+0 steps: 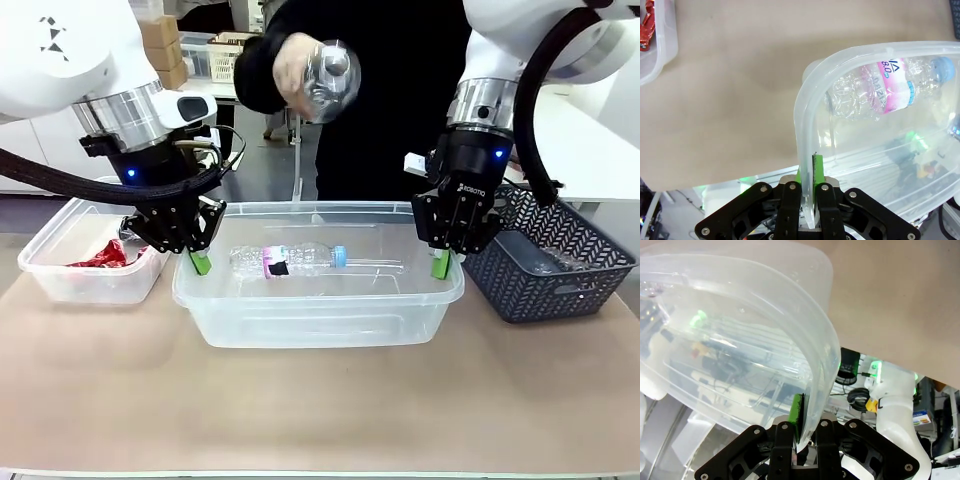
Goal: Sort the waste into each basket.
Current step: Offer the picked Organizing box to the human.
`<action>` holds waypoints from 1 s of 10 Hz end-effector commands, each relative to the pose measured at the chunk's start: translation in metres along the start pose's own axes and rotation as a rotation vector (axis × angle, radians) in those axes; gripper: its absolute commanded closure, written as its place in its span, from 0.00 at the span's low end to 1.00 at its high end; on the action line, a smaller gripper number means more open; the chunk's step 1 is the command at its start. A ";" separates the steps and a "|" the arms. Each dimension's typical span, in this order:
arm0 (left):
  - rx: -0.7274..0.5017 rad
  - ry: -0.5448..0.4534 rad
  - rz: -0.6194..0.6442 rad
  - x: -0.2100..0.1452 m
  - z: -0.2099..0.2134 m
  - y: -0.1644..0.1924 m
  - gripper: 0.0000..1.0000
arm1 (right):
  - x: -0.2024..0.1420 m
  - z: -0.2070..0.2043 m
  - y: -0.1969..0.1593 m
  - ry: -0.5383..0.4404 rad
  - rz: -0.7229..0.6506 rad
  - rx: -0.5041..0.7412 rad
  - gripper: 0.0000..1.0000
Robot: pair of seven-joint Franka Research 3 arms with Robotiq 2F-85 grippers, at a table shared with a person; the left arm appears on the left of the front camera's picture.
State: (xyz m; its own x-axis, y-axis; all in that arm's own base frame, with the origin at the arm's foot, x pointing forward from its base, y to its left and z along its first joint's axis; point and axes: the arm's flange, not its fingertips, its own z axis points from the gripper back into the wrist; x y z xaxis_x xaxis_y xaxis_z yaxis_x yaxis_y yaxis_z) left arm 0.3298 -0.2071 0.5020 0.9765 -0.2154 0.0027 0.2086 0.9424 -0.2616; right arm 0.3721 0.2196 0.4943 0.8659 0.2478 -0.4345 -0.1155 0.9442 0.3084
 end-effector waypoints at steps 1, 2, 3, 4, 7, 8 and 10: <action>-0.003 0.004 -0.022 -0.001 0.003 0.000 0.96 | -0.003 0.002 -0.001 -0.010 0.000 -0.004 0.93; -0.003 0.004 -0.022 -0.001 0.003 0.000 0.96 | -0.003 0.002 -0.001 -0.010 0.000 -0.004 0.93; -0.003 0.004 -0.022 -0.001 0.003 0.000 0.96 | -0.003 0.002 -0.001 -0.010 0.000 -0.004 0.93; -0.003 0.004 -0.022 -0.001 0.003 0.000 0.96 | -0.003 0.002 -0.001 -0.010 0.000 -0.004 0.93; -0.003 0.004 -0.022 -0.001 0.003 0.000 0.96 | -0.003 0.002 -0.001 -0.010 0.000 -0.004 0.93; -0.003 0.004 -0.022 -0.001 0.003 0.000 0.96 | -0.003 0.002 -0.001 -0.010 0.000 -0.004 0.93; -0.003 0.004 -0.022 -0.001 0.003 0.000 0.96 | -0.003 0.002 -0.001 -0.010 0.000 -0.004 0.93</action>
State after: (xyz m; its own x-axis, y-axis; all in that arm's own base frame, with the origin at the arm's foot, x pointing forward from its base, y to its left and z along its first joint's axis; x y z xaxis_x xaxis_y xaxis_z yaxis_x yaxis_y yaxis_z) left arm 0.3298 -0.2072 0.5018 0.9765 -0.2156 0.0023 0.2087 0.9424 -0.2613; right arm 0.3720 0.2195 0.4941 0.8657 0.2476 -0.4350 -0.1153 0.9443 0.3081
